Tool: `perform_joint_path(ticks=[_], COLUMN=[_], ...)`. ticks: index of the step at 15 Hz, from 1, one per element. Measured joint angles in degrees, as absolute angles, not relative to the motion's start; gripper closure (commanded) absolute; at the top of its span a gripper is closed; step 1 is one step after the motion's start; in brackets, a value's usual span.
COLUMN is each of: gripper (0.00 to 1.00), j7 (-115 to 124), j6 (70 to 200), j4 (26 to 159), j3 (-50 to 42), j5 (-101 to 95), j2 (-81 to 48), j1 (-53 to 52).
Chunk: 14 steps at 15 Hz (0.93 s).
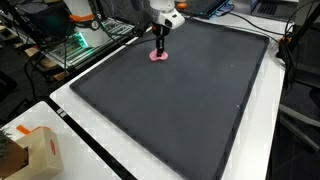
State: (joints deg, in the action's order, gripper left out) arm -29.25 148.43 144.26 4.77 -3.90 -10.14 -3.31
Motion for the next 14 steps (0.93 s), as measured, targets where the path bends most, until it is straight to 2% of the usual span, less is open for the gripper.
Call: perform_joint_path(ticks=[6,14], gripper=[0.02,0.0], j7=[-29.09,-29.07], j6=[147.07,138.03], j4=[143.54,137.82], j3=[6.07,8.54], j5=[-4.14,-12.63], j2=[-9.57,-9.67], j1=[-3.75,-7.03])
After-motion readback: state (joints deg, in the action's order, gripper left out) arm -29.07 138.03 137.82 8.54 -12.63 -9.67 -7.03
